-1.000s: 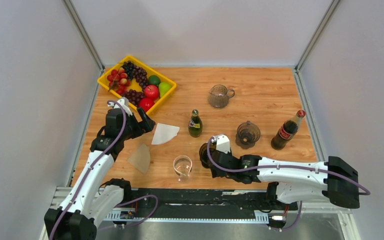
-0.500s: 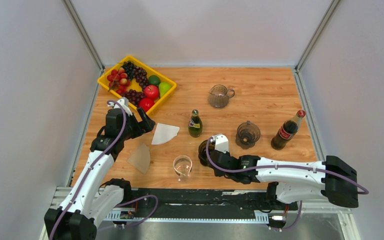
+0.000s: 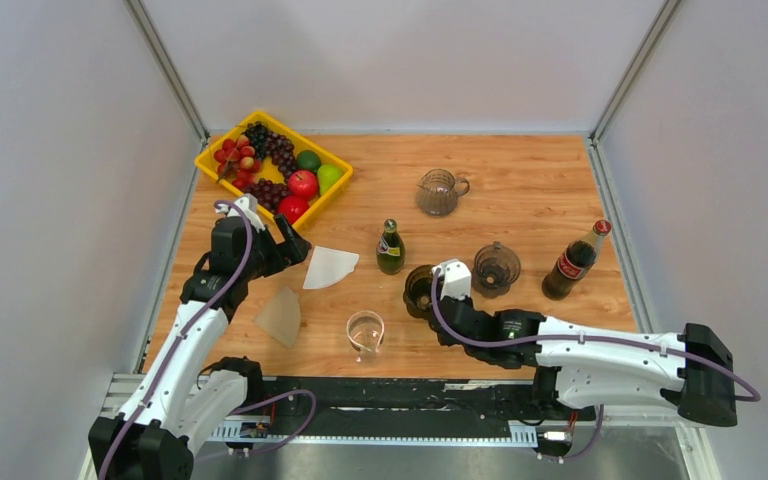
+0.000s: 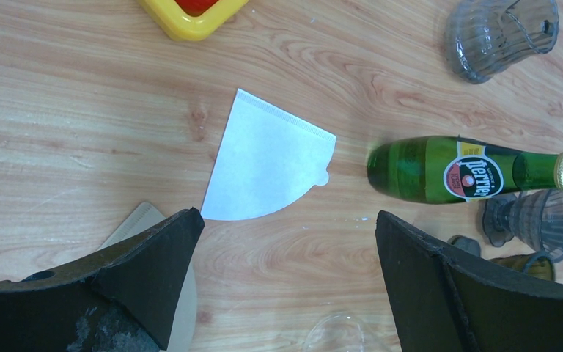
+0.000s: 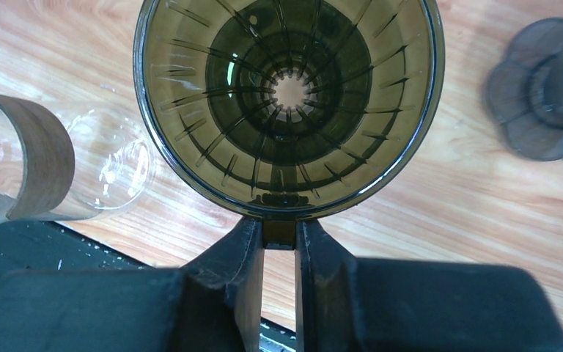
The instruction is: Place the coffee filter in the dripper
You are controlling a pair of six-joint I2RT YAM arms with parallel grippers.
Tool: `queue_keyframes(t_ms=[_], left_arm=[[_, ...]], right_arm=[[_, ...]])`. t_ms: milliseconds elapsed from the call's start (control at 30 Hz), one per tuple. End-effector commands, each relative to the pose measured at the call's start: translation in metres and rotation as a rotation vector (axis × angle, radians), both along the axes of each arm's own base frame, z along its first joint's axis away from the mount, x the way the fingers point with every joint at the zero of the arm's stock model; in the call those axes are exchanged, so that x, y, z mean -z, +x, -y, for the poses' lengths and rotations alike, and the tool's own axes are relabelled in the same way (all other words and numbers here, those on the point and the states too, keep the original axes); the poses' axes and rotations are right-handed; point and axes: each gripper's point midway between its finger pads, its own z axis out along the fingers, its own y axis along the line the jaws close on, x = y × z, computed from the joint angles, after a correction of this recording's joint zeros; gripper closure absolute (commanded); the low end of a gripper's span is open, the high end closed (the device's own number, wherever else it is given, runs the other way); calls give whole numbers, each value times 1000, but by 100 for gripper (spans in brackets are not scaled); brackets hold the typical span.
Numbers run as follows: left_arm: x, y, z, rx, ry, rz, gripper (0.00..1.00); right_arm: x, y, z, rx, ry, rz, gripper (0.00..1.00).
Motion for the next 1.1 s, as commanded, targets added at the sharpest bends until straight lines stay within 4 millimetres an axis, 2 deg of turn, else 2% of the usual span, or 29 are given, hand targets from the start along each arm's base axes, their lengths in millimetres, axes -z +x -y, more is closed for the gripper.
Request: queue_keyframes(t_ms=[0,200,367,500,567,700,833,933,1067], left_arm=[[-6,5,4,17,-17,34,0],[-7,4,8,37,-29,41,0],[-8,6,10,38,-38,43,0],[-5,8,11,34,-43,32,0],[-2,8,12,36,-40,23,0],[1,10,13,41,-35,6,0],[4,9,14,47,-31,-2,0],[7,8,14,47,-27,-9,0],[10,8,12,40,-19,-19,0]], right_arm=[[-52,23,2,42,28,143,100],[-94,58,11,108,46,190,100],[-129,106,21,196,71,205,100],[-143,146,23,222,55,214,100],[-145,166,23,217,34,208,100],[-149,215,37,259,-1,199,100],[-151,252,36,236,-22,194,100],[-143,274,31,203,-11,165,100],[-134,292,27,166,-16,147,100]])
